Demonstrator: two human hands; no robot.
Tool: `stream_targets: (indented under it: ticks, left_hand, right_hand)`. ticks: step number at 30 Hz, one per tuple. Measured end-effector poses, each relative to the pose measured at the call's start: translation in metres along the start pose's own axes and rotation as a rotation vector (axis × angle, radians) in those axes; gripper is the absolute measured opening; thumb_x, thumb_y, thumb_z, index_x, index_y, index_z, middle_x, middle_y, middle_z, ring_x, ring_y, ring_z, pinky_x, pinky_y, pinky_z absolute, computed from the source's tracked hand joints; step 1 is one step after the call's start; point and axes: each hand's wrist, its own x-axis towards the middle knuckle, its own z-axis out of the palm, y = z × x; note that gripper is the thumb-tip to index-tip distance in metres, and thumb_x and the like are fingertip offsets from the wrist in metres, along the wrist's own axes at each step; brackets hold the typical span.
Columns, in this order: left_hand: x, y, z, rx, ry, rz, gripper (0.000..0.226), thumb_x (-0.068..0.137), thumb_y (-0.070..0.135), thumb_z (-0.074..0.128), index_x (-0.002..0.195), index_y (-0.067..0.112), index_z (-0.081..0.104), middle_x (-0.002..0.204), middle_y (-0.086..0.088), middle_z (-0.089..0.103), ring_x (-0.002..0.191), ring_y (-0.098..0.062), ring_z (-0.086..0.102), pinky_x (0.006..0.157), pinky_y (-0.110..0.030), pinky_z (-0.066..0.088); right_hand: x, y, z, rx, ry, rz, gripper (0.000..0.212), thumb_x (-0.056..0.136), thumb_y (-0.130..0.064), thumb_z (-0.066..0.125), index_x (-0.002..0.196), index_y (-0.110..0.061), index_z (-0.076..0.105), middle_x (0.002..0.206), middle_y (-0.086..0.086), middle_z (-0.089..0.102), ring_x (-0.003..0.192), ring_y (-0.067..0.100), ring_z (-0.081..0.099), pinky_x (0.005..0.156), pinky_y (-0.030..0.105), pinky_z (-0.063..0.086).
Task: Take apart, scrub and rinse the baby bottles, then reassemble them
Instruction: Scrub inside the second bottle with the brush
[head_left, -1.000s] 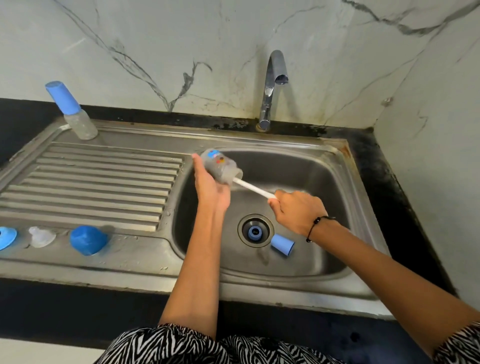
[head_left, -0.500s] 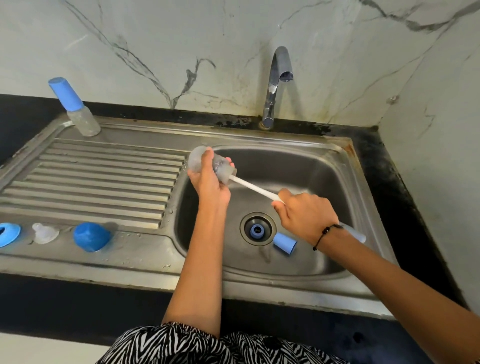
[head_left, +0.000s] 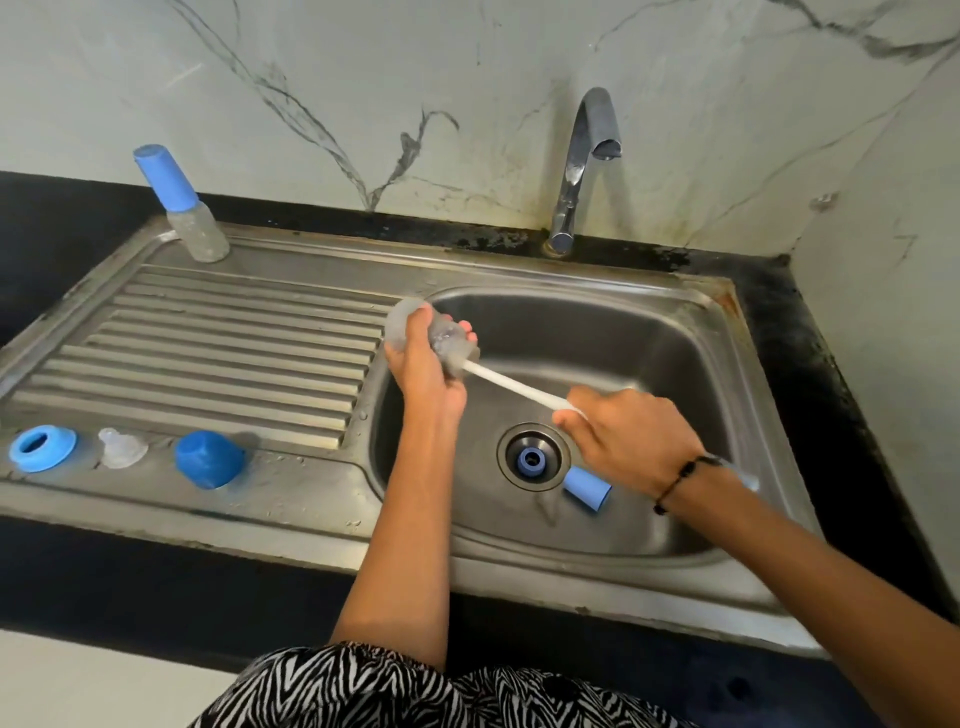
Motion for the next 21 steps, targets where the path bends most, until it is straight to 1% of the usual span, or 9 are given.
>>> stream_targets:
  ticks: [3, 5, 7, 8, 10, 13, 16, 18, 21]
  left_hand:
    - [-0.003, -0.004, 0.002, -0.048, -0.090, -0.054, 0.015, 0.092, 0.018, 0.055, 0.093, 0.003, 0.053, 0.073, -0.009, 0.056, 0.056, -0.019, 0.058, 0.051, -0.027, 0.051]
    - [-0.005, -0.006, 0.006, -0.133, -0.187, -0.098, 0.019, 0.091, 0.022, 0.051, 0.088, 0.003, 0.054, 0.068, -0.007, 0.057, 0.055, -0.017, 0.057, 0.050, -0.024, 0.049]
    - [-0.007, -0.003, 0.008, -0.267, -0.293, -0.128, 0.021, 0.084, 0.025, 0.052, 0.088, 0.004, 0.052, 0.071, -0.006, 0.057, 0.057, -0.016, 0.057, 0.050, -0.023, 0.049]
    - [-0.008, -0.002, 0.010, -0.325, -0.338, -0.141, 0.025, 0.080, 0.027, 0.053, 0.090, 0.004, 0.051, 0.075, -0.006, 0.056, 0.059, -0.016, 0.057, 0.051, -0.023, 0.049]
    - [-0.010, -0.001, 0.013, -0.365, -0.385, -0.139, 0.029, 0.076, 0.029, 0.054, 0.091, 0.004, 0.050, 0.078, -0.007, 0.055, 0.061, -0.016, 0.057, 0.052, -0.022, 0.049]
    - [-0.008, -0.004, 0.013, -0.255, -0.335, -0.131, 0.024, 0.084, 0.027, 0.053, 0.090, 0.004, 0.051, 0.075, -0.006, 0.056, 0.061, -0.016, 0.056, 0.054, -0.023, 0.049]
    - [-0.002, -0.001, 0.012, -0.089, -0.228, -0.115, 0.036, 0.094, 0.038, 0.049, 0.099, 0.003, 0.053, 0.074, -0.009, 0.061, 0.065, -0.018, 0.060, 0.062, -0.028, 0.053]
    - [0.004, 0.006, 0.008, -0.063, -0.194, -0.110, 0.046, 0.094, 0.045, 0.046, 0.114, 0.003, 0.047, 0.083, -0.015, 0.059, 0.071, -0.023, 0.061, 0.068, -0.035, 0.055]
    - [0.004, 0.013, 0.006, -0.084, -0.233, -0.130, 0.045, 0.095, 0.041, 0.043, 0.122, 0.005, 0.042, 0.095, -0.019, 0.054, 0.077, -0.027, 0.059, 0.071, -0.040, 0.054]
  right_hand:
    - [0.001, 0.017, -0.004, 0.115, -0.096, 0.030, 0.032, 0.099, -0.044, 0.031, 0.091, -0.020, 0.051, 0.078, 0.005, 0.060, 0.075, 0.026, 0.056, 0.061, 0.031, 0.032]
    - [0.001, 0.021, -0.003, 0.555, -0.213, 0.063, 0.036, 0.099, -0.038, 0.039, 0.069, -0.018, 0.045, 0.056, -0.001, 0.044, 0.048, 0.013, 0.042, 0.052, 0.027, 0.031]
    - [-0.003, 0.017, 0.000, 1.045, -0.423, 0.221, 0.041, 0.099, -0.037, 0.040, 0.065, -0.015, 0.043, 0.047, -0.001, 0.031, 0.033, 0.009, 0.024, 0.039, 0.020, 0.021]
    - [-0.005, 0.013, 0.001, 1.207, -0.528, 0.294, 0.043, 0.100, -0.039, 0.038, 0.065, -0.015, 0.044, 0.046, 0.000, 0.029, 0.031, 0.009, 0.019, 0.037, 0.015, 0.018]
    - [-0.004, 0.004, -0.001, 1.306, -0.618, 0.350, 0.046, 0.100, -0.041, 0.035, 0.063, -0.015, 0.043, 0.043, 0.000, 0.027, 0.029, 0.009, 0.018, 0.037, 0.012, 0.016]
    - [0.015, -0.003, -0.006, 0.882, -0.396, 0.257, 0.046, 0.099, -0.039, 0.036, 0.062, -0.014, 0.042, 0.048, 0.002, 0.036, 0.036, 0.013, 0.030, 0.039, 0.019, 0.023]
    - [0.026, -0.004, -0.010, 0.391, -0.232, 0.169, 0.043, 0.099, -0.043, 0.030, 0.074, -0.014, 0.050, 0.064, -0.001, 0.046, 0.061, 0.018, 0.046, 0.054, 0.029, 0.033]
    - [0.022, -0.004, -0.011, 0.294, -0.212, 0.165, 0.043, 0.100, -0.044, 0.027, 0.083, -0.015, 0.054, 0.070, -0.001, 0.048, 0.071, 0.022, 0.047, 0.061, 0.031, 0.035]
    - [0.008, -0.003, -0.018, 0.238, -0.187, 0.170, 0.042, 0.100, -0.044, 0.024, 0.086, -0.016, 0.053, 0.077, 0.001, 0.049, 0.073, 0.022, 0.046, 0.063, 0.030, 0.034]
